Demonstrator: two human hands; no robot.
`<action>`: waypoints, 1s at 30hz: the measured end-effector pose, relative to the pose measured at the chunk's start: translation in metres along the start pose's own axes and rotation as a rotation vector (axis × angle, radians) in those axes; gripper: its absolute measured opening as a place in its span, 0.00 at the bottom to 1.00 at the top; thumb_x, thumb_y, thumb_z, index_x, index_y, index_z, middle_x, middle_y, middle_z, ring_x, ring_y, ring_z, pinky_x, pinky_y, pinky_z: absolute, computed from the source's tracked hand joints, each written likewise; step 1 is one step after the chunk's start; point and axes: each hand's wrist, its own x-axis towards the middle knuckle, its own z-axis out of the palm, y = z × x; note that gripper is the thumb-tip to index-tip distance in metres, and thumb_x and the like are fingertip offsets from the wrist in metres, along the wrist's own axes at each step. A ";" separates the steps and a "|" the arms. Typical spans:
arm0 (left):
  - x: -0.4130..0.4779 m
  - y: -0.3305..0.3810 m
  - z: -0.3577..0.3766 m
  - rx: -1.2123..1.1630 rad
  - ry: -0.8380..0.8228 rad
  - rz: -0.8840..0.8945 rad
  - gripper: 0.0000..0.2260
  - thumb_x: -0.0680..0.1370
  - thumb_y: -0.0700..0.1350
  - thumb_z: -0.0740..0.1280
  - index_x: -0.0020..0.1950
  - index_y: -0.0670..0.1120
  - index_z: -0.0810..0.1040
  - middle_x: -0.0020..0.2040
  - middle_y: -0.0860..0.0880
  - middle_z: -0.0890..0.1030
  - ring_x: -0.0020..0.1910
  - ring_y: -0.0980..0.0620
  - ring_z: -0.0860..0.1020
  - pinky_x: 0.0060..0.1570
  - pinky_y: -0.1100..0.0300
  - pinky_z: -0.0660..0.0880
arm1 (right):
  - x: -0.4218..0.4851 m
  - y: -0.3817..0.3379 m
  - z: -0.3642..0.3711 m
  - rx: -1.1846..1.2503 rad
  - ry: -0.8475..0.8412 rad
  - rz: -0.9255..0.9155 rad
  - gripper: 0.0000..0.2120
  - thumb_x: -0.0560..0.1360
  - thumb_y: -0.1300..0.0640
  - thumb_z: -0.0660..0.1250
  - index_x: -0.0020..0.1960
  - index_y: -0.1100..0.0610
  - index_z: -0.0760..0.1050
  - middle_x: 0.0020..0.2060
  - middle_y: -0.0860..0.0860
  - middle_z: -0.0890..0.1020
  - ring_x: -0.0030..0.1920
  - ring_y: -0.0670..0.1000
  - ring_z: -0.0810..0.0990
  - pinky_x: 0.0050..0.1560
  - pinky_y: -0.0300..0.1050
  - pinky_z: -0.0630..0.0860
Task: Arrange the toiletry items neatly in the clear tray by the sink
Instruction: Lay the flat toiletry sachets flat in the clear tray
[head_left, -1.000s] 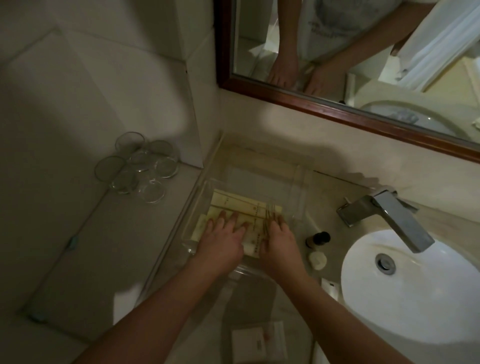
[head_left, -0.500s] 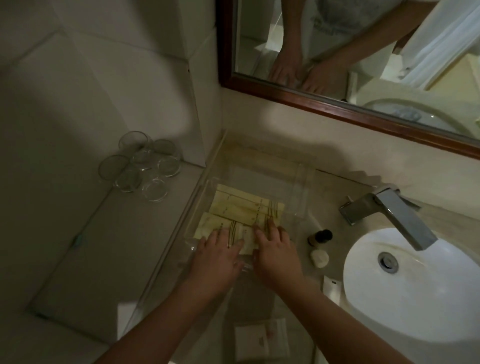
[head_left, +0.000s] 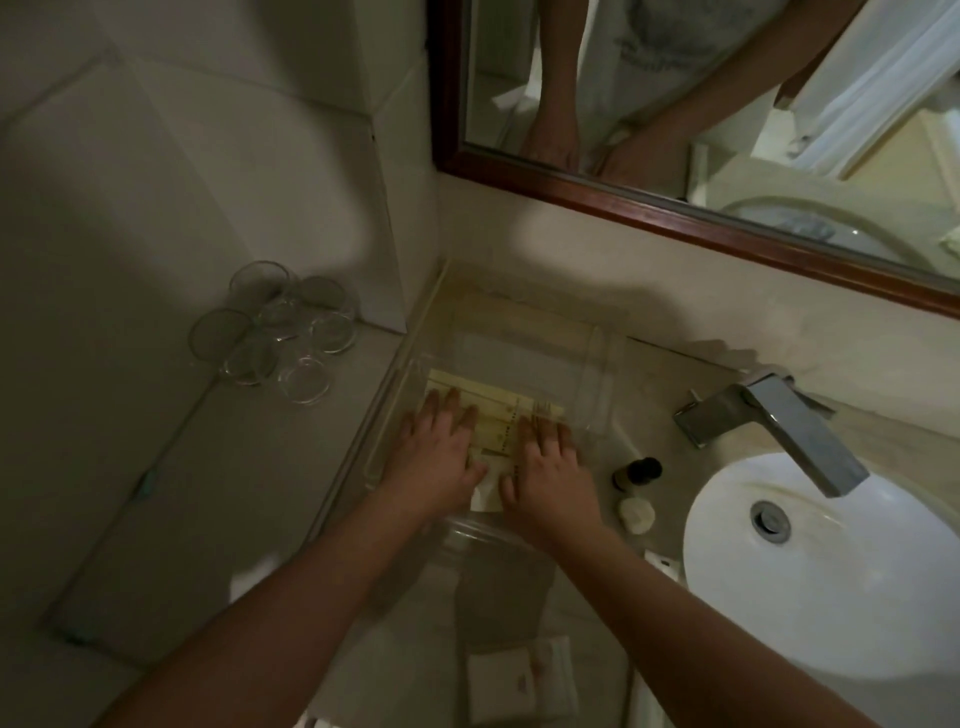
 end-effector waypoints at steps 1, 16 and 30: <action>0.003 -0.001 0.001 0.011 -0.012 0.006 0.32 0.78 0.62 0.52 0.78 0.50 0.46 0.79 0.46 0.41 0.78 0.44 0.41 0.75 0.43 0.45 | 0.002 -0.001 0.000 -0.002 -0.001 0.002 0.36 0.78 0.42 0.54 0.80 0.55 0.47 0.80 0.55 0.50 0.79 0.57 0.47 0.75 0.55 0.54; -0.034 0.011 0.014 -0.078 0.079 -0.015 0.27 0.79 0.59 0.55 0.76 0.54 0.53 0.79 0.44 0.46 0.77 0.42 0.47 0.75 0.43 0.48 | -0.020 0.001 0.001 -0.012 -0.026 0.005 0.34 0.77 0.43 0.58 0.78 0.59 0.54 0.78 0.61 0.54 0.77 0.62 0.53 0.76 0.55 0.57; -0.058 0.015 0.024 -0.008 0.044 -0.014 0.28 0.79 0.61 0.53 0.77 0.56 0.51 0.78 0.43 0.53 0.77 0.44 0.52 0.74 0.47 0.51 | -0.062 0.003 0.008 -0.164 -0.013 -0.129 0.35 0.75 0.35 0.42 0.68 0.54 0.74 0.66 0.57 0.74 0.70 0.59 0.67 0.71 0.54 0.64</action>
